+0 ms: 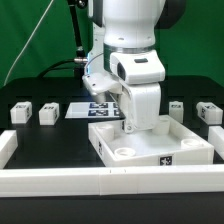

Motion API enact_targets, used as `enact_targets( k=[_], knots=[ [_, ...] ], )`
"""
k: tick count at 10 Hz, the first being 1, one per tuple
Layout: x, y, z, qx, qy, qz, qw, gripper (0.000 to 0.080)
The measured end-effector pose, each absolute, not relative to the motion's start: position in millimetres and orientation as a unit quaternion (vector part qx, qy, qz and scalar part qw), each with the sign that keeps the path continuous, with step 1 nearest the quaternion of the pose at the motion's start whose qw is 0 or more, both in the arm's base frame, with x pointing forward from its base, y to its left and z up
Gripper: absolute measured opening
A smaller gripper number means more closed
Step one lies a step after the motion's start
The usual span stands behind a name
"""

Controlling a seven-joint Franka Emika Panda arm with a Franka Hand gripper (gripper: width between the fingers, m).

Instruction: Assemble one leg

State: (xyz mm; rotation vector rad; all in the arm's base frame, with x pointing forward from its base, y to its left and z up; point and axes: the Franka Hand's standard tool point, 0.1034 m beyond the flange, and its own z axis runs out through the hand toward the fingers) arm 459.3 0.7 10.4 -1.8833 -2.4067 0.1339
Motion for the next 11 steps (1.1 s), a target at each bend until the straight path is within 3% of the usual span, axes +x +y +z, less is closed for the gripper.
enact_targets(
  k=[2,11],
  knots=[
    [460,1,10.5,-0.615,-0.786,0.043,0.041,0.0068],
    [490,62,8.7,-0.715,-0.698,0.028,0.028,0.0068]
  ],
)
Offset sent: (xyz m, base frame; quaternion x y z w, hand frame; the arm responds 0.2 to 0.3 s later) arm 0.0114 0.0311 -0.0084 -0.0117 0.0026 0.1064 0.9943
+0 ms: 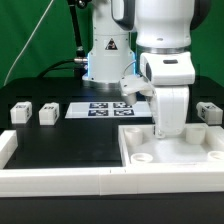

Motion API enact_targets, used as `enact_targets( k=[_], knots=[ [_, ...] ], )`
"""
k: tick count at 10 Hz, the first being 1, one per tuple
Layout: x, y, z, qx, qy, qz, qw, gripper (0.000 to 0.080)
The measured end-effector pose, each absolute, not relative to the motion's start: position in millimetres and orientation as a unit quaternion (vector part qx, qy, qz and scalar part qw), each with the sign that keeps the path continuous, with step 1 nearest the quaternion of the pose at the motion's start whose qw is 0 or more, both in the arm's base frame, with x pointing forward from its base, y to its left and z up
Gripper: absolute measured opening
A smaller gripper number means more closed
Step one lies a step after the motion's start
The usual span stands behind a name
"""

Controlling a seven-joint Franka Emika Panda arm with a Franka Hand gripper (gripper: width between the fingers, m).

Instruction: Assemble one leg

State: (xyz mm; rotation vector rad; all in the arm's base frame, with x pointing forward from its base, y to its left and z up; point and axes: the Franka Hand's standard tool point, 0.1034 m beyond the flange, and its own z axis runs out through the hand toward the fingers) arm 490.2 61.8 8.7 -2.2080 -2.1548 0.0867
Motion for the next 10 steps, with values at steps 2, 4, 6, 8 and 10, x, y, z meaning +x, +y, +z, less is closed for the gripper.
enact_targets(
  k=[2,4,6,8,10],
  knots=[
    [490.2,61.8,8.7,-0.717,-0.695,0.028,0.027,0.0068],
    [490.0,61.5,8.5,-0.718,-0.695,0.028,0.027,0.0176],
    [490.0,61.4,8.5,-0.718,-0.695,0.028,0.027,0.0313],
    [490.0,61.4,8.5,-0.718,-0.695,0.028,0.027,0.0606],
    [490.0,61.3,8.5,-0.718,-0.695,0.028,0.027,0.064]
  ],
)
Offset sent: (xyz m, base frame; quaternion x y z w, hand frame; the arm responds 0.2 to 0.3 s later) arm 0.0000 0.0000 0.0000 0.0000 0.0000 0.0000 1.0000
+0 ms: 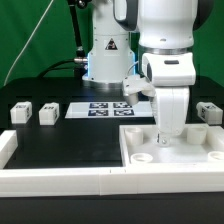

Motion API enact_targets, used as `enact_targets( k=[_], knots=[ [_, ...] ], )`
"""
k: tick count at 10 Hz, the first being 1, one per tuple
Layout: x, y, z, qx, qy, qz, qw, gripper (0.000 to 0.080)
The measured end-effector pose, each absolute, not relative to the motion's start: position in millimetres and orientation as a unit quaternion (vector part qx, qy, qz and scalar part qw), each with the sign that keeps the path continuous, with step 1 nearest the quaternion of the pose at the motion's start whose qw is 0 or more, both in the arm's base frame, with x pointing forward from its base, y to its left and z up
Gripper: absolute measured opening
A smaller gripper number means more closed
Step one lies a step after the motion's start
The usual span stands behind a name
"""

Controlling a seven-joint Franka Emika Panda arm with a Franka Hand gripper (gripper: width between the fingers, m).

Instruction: Assemble one leg

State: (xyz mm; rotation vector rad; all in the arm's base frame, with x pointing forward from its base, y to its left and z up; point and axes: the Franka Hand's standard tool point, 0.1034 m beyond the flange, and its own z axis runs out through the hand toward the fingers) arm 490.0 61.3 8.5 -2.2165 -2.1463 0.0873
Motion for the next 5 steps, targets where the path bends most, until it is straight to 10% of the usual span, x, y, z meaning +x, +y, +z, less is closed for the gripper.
enact_targets(
  k=[5],
  knots=[
    [487,77,23.5,-0.751,-0.66,0.025,0.017,0.0648]
  ],
)
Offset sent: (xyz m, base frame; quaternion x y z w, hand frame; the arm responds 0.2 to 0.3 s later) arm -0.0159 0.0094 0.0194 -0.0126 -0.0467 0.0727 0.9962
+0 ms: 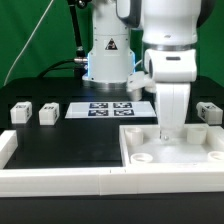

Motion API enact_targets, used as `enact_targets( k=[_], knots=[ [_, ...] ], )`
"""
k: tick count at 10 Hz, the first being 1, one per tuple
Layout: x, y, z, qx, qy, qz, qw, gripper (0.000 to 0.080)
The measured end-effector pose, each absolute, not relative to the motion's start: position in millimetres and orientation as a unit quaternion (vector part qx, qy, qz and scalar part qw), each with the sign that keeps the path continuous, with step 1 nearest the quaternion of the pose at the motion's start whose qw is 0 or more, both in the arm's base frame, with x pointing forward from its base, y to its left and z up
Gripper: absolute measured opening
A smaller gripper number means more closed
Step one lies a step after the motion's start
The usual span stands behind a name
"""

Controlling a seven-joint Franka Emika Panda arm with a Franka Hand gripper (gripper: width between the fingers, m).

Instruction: Assemble one leg

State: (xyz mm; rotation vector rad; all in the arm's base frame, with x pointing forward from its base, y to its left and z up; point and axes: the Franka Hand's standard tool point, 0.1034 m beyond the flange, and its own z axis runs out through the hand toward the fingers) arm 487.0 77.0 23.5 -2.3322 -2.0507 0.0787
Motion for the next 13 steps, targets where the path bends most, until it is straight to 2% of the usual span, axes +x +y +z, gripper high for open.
enact_targets(
  k=[3,4,8,10,13],
  knots=[
    [488,104,59.1,-0.77,-0.638,0.019,0.0,0.0648],
    [488,108,64.6,-0.771,-0.637,0.015,-0.003,0.0648],
    [487,109,62.2,-0.822,-0.569,0.015,-0.002,0.0648],
    [477,117,60.6,-0.891,-0.454,0.007,-0.002,0.0648],
    [465,150,61.4,-0.967,-0.254,0.008,0.0,0.0648]
  ],
)
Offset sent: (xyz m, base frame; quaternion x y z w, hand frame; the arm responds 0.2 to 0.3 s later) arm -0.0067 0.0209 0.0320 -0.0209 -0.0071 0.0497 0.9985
